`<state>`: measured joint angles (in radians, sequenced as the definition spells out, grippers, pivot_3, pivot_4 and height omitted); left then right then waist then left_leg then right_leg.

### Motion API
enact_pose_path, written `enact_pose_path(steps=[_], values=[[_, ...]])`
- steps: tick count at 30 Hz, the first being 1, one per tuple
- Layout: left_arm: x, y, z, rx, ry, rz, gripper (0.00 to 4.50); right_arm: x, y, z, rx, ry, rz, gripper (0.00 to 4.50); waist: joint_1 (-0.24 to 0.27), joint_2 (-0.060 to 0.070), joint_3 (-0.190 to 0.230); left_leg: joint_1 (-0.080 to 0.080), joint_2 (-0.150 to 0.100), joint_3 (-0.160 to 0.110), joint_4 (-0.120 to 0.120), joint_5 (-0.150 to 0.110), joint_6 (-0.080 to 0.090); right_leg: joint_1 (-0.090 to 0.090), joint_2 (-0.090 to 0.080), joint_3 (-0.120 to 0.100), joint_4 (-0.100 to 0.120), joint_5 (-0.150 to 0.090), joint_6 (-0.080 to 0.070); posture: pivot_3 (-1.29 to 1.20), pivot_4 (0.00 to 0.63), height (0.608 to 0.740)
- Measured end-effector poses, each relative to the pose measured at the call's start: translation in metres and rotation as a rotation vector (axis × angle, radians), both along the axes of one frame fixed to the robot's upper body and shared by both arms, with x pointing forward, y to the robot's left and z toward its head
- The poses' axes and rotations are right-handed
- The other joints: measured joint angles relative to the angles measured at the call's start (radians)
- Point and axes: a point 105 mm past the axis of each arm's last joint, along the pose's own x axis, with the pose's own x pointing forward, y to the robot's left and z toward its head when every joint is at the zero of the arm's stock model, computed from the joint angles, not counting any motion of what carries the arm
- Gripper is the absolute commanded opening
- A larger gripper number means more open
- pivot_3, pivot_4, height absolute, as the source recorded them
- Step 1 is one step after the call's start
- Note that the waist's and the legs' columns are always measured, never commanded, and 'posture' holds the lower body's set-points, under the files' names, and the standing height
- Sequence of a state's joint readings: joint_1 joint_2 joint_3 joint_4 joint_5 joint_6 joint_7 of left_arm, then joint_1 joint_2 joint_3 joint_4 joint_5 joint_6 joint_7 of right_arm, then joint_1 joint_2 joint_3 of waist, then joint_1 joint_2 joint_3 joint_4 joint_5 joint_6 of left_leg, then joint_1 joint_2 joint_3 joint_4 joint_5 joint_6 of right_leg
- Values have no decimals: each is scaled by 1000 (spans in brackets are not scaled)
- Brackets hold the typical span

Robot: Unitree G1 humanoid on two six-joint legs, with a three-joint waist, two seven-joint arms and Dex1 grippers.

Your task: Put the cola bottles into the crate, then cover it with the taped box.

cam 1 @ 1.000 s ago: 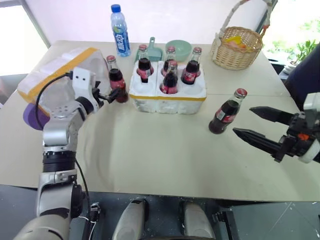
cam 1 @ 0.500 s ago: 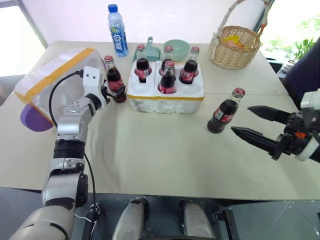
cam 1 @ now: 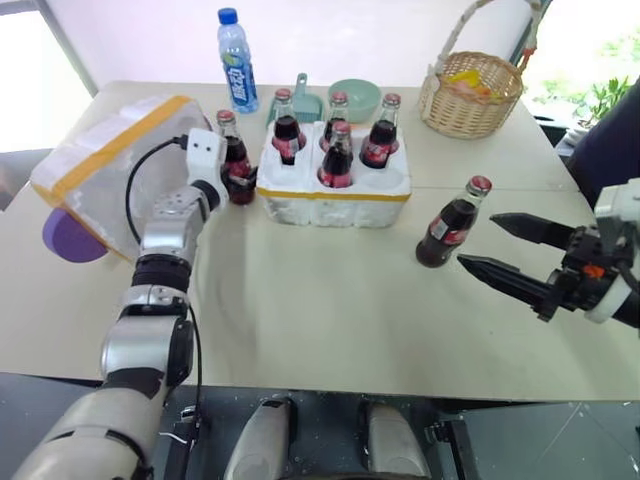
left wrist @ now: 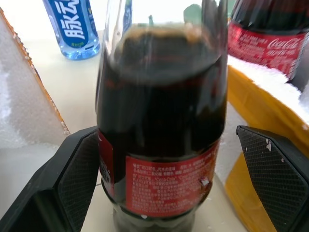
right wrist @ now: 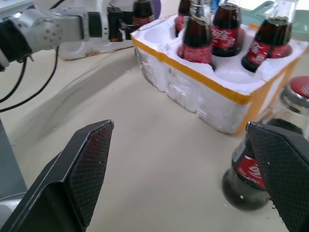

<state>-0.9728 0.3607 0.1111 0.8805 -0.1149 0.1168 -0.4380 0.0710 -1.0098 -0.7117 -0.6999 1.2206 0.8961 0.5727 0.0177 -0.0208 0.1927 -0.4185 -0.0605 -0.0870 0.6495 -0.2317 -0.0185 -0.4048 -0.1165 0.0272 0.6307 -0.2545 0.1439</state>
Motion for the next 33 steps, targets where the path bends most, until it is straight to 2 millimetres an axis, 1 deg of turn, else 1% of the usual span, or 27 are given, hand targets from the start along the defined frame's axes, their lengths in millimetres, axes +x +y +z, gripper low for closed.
enact_pose_path(steps=[3, 5, 6, 11, 14, 16, 18, 22, 23, 25, 27, 30, 33], values=[[1, 2, -4, 6, 5, 10, 3784, -6, 5, 0, 0, 13, 42, 4500, 0, 0, 0, 0, 0, 0, 0, 0, 0, 0, 0, 0, 0, 0, 0, 0, 150, 734], [1, 3, -6, 6, 5, 10, 2892, -9, 9, 1, -10, 12, 63, 4500, 0, 0, 0, 0, 0, 0, 0, 0, 0, 0, 0, 0, 0, 0, 0, 0, 150, 734], [1, 3, -6, 7, 6, 7, 2822, -10, 10, 0, -14, 11, 66, 4500, -1, 0, 0, 0, 0, 0, 0, 0, 0, 0, 0, 0, 0, 0, 0, 0, 150, 734], [-3, 10, -4, 4, 34, -32, 2826, -10, 10, 0, -23, 11, 62, 4500, -5, 0, 0, 0, 1, 0, 0, 0, 0, -1, 0, 0, 0, 0, 0, 0, 150, 734], [-17, 18, -1, -20, 73, -117, 2826, -9, 9, -1, -24, 15, 51, 4500, -11, -1, 0, -2, 2, 0, -1, 0, 0, -4, 0, 0, 1, 0, 0, 0, 150, 734], [-32, 21, 11, -30, 87, -212, 2826, -9, 8, -2, -24, 21, 41, 4500, -13, -1, 1, -5, 3, 0, -1, 0, 0, -7, 1, 0, 2, 0, 0, 0, 150, 734], [-41, 27, 32, -9, 64, -255, 2826, -9, 8, -4, -21, 25, 36, 4500, -12, -2, 1, -7, 3, -1, 0, 0, -1, -8, 1, -1, 2, 0, 0, 0, 150, 734], [-45, 30, 86, -34, -36, -248, 2826, -8, 6, -3, 0, 10, 20, 4500, 1, -2, 1, -7, 2, -2, 2, 0, -1, -5, 0, -2, 1, 0, 0, 0, 150, 734], [-44, 29, 96, -58, -59, -246, 2826, -8, 6, -3, 2, 8, 16, 4500, 1, -2, 1, -6, 2, -2, 2, 0, -1, -5, 0, -2, 1, 0, 0, 0, 150, 734], [-43, 19, 110, -99, -84, -267, 2826, -7, 6, -3, 9, 2, 8, 4500, 3, -2, 1, -6, 1, -2, 3, 0, 0, -4, 0, -2, 0, 1, 0, 0, 150, 734], [-40, 0, 113, -140, -91, -313, 2826, -5, 6, -4, 7, 0, 1, 4500, 6, -2, 1, -6, 1, -2, 3, 0, 0, -4, 0, -2, 1, 1, 1, 0, 150, 734], [-37, -27, 106, -166, -69, -372, 2826, -3, 4, -4, 5, -8, -20, 4500, 1, -2, 1, -6, 1, -2, 3, 0, 0, -4, 0, -2, 1, 1, 1, 0, 150, 734], [-34, -48, 93, -159, -35, -414, 2826, -2, 3, -4, 13, -13, -31, 4500, -9, -2, 1, -6, 0, -1, 2, 0, 0, -6, 0, -2, 1, 1, 1, 0, 150, 734]])
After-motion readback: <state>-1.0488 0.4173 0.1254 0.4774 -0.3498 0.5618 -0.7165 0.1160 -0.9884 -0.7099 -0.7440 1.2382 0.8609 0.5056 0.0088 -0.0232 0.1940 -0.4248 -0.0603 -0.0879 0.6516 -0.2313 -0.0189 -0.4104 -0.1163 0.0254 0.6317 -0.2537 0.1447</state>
